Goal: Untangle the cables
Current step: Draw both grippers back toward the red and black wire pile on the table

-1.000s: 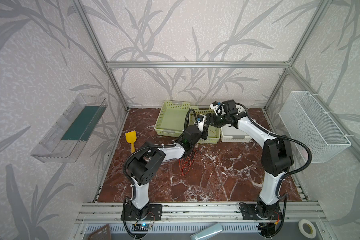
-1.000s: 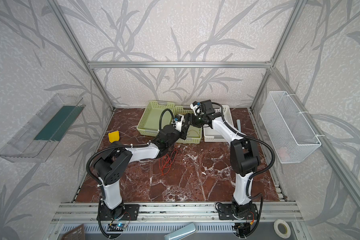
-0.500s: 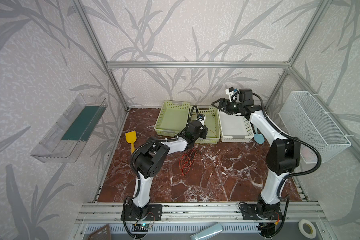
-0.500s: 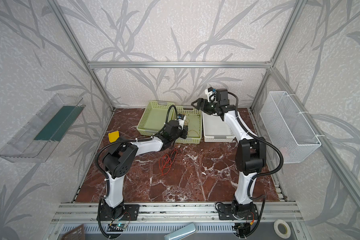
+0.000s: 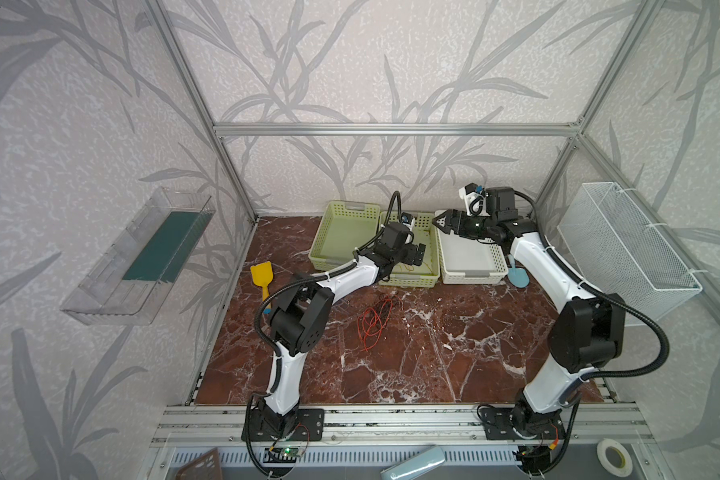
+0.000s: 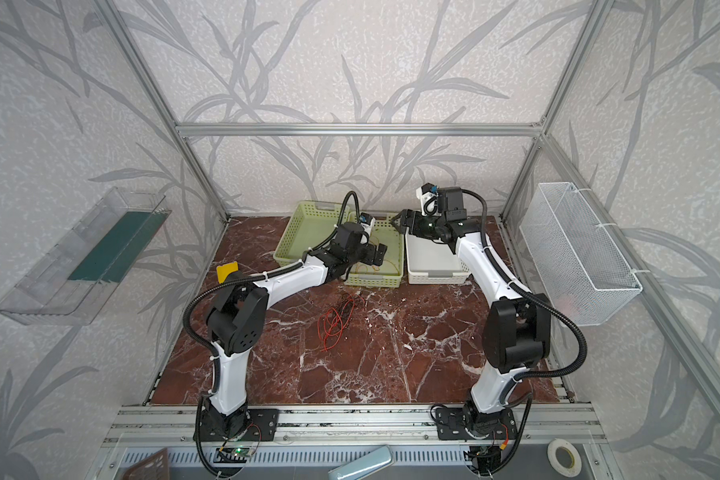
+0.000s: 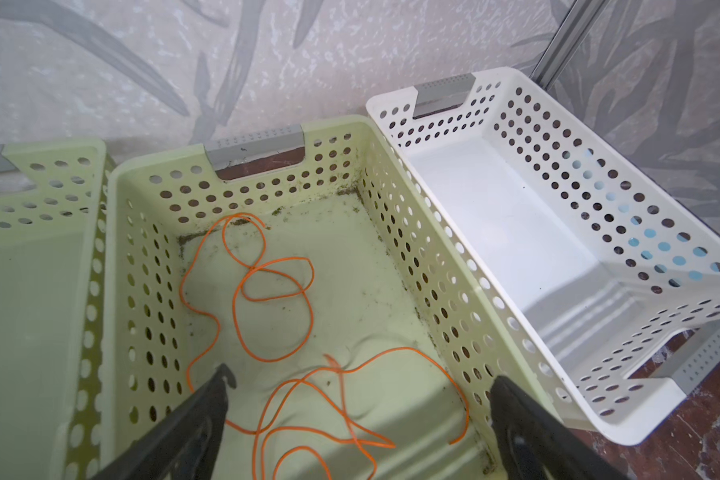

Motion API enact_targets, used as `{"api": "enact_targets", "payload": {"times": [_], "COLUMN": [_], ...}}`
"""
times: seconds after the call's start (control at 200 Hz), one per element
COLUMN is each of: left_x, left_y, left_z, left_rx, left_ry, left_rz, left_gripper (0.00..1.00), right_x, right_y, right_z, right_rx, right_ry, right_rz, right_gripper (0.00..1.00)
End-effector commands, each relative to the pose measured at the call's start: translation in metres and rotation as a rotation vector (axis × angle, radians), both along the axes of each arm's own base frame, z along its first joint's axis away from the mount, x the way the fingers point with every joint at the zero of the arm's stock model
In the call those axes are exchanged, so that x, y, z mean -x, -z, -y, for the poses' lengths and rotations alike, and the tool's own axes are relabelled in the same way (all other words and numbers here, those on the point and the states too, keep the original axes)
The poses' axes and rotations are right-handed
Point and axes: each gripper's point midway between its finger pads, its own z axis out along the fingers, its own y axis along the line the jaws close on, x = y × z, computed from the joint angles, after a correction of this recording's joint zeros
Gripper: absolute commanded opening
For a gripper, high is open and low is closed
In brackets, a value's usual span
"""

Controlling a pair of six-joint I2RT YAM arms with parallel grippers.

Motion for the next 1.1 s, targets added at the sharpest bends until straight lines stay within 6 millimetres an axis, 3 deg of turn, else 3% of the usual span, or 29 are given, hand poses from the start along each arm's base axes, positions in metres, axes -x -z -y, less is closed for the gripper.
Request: {"api": "enact_targets", "payload": {"times": [0.0, 0.2, 0.355, 0.475, 0.62, 0.765, 0.905, 1.095], "left_x": [0.016, 0.039, 0.079, 0.118, 0.163, 0.193, 0.213, 0.221], "left_y": [0.001, -0.015, -0.023, 0.000, 0.038, 0.064, 0.084, 0.100], "left_z": [-0.024, -0.052, -0.086, -0.115, -0.159, -0.187, -0.195, -0.172], "left_rx": [-0.131, -0.178, -0.166, -0.187, -0.208, -0.166, -0.140, -0.070], "left_ry": [-0.025, -0.067, -0.100, -0.130, -0.240, -0.354, -0.388, -0.299], "left_rz": [-0.075, -0.105, -0.104, -0.201, -0.350, -0.435, -0.515, -0.595], "left_gripper": [0.99, 0.94, 0.85, 0.78, 0.62, 0.61, 0.59, 0.59], "right_x": [0.020, 0.052, 0.086, 0.113, 0.140, 0.151, 0.160, 0.168], "right_y": [-0.009, 0.007, 0.024, 0.048, 0.073, 0.089, 0.103, 0.117], "right_z": [0.016, 0.026, 0.020, 0.004, -0.023, -0.048, -0.070, -0.094], "right_rx": [0.093, 0.153, 0.195, 0.266, 0.291, 0.292, 0.335, 0.346], "right_ry": [0.023, 0.019, -0.035, -0.109, -0.193, -0.250, -0.329, -0.392], "right_rz": [0.054, 0.041, 0.042, 0.027, 0.042, 0.037, 0.011, -0.004], "right_gripper": [0.85, 0.84, 0.81, 0.77, 0.72, 0.67, 0.63, 0.58]}}
